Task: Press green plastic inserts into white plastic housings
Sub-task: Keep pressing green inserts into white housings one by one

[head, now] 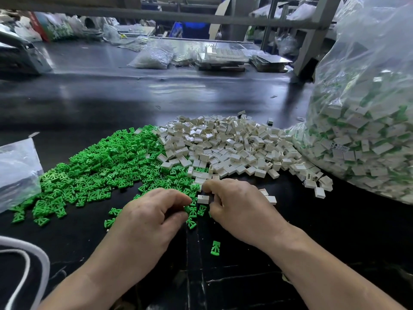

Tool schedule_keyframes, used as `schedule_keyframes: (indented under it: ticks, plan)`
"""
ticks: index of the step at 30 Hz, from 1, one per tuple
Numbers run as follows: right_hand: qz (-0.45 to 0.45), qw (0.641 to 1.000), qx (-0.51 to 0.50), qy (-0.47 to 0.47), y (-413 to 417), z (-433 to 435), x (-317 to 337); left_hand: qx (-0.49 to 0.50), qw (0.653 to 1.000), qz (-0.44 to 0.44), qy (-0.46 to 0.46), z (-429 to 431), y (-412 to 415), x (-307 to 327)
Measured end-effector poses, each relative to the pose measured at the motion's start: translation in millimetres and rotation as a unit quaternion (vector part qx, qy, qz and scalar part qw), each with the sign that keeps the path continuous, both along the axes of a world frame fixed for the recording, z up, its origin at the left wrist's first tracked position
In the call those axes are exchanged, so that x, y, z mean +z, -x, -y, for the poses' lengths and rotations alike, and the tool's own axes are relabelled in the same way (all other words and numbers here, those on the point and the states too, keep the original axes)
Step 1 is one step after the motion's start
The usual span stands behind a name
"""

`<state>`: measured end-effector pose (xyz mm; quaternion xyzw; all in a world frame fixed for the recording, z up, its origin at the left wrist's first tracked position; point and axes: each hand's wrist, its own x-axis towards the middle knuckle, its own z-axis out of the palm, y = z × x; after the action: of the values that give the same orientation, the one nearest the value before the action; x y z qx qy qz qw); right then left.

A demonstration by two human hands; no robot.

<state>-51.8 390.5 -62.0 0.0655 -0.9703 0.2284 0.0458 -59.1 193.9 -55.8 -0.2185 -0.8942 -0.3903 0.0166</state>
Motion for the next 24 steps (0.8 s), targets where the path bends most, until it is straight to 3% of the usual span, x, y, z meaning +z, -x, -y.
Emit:
schedule_keyframes:
  ticks: [3,10,12,14,16,18,21,24]
  plan:
    - [0.016,0.999,0.014,-0.049,-0.6,2.6,0.5,0.015,0.999,0.016,-0.036,-0.9,0.8,-1.1]
    - [-0.001,0.998,-0.005,-0.067,-0.1,8.3,-0.5,0.022,0.999,-0.013,-0.035,-4.9,-1.7,-0.5]
    - [-0.009,1.000,-0.014,-0.005,-3.4,3.9,1.4,0.023,0.998,-0.013,-0.048,-5.3,-2.6,0.8]
    - [0.001,0.989,-0.027,0.146,-7.4,-2.2,6.7,0.030,0.994,0.018,-0.100,-4.7,-2.7,2.5]
    - [0.070,0.935,-0.011,0.349,-13.2,-4.2,13.8,0.030,0.981,0.076,-0.175,-4.7,-3.6,6.1]
    - [0.142,0.850,0.012,0.506,-17.9,-2.0,17.0,0.016,0.964,0.114,-0.241,-6.1,-5.4,9.9]
    - [0.199,0.770,0.023,0.605,-19.6,3.3,20.9,-0.008,0.939,0.147,-0.312,-7.9,-7.1,11.4]
    - [0.232,0.742,0.037,0.628,-20.8,5.4,25.5,-0.023,0.922,0.168,-0.347,-9.0,-7.1,10.5]
